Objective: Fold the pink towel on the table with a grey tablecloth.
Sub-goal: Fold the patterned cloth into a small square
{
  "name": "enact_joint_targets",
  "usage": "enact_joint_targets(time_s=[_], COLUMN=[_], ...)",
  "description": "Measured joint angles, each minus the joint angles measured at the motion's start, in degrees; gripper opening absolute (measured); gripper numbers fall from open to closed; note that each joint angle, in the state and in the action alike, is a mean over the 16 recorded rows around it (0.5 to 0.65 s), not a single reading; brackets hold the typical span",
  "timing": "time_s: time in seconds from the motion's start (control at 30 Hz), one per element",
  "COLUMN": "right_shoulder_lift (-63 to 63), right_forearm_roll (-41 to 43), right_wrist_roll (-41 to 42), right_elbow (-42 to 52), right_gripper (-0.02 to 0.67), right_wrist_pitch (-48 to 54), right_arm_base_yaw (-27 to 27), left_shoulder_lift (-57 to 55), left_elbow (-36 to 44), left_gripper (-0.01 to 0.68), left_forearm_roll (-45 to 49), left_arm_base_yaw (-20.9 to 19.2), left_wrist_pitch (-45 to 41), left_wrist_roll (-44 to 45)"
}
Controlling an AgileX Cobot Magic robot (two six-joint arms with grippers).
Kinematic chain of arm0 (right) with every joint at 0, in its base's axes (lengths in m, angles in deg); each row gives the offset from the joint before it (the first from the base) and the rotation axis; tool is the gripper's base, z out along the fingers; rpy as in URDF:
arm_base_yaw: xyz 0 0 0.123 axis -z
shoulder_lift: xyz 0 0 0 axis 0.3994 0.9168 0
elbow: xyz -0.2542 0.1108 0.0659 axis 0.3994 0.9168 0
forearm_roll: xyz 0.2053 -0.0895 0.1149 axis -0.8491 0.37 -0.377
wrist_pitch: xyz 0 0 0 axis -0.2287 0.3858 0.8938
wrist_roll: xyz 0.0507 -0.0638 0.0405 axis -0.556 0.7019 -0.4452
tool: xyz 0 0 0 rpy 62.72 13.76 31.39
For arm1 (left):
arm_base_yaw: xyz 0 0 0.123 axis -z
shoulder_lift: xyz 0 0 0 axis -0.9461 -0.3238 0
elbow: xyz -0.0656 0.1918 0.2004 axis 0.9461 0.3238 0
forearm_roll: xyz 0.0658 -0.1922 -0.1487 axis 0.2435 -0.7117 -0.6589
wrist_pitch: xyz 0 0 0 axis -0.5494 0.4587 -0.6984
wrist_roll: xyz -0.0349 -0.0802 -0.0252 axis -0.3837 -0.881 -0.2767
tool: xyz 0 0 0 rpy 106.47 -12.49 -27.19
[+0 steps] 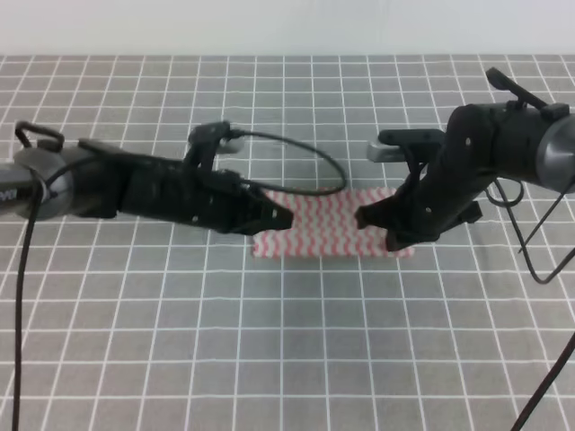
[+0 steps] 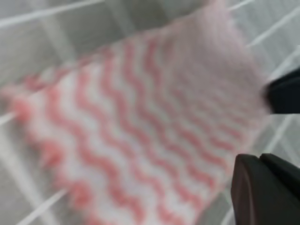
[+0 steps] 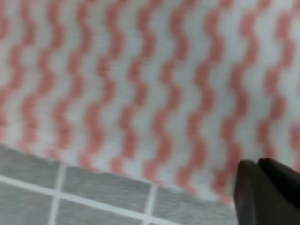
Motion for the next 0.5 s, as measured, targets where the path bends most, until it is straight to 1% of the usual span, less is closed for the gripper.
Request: enact_joint_targets(time_s=[0.2,0.5], right_shoulder_lift=[0.2,-0.8], right_forearm_roll=[0.2,0.1], right_wrist_roll=[-0.4,-1.8], right_elbow=[0.0,-0.3], right_gripper=[-0.015,-0.010], right_wrist_pitch=[0.5,0.1], right_arm_base_yaw=[0.8,1.6], left_shoulder_lift=[-0.3,-1.6], left_elbow=[-1.7,-2.0], left_gripper=[-0.002,-0.002], left_forearm_roll=[0.6,2.1], left_arm_base_yaw=[0.0,0.0], left_wrist_pitch=[-1.4,1.7], left_wrist_roll=[-0.1,-2.0])
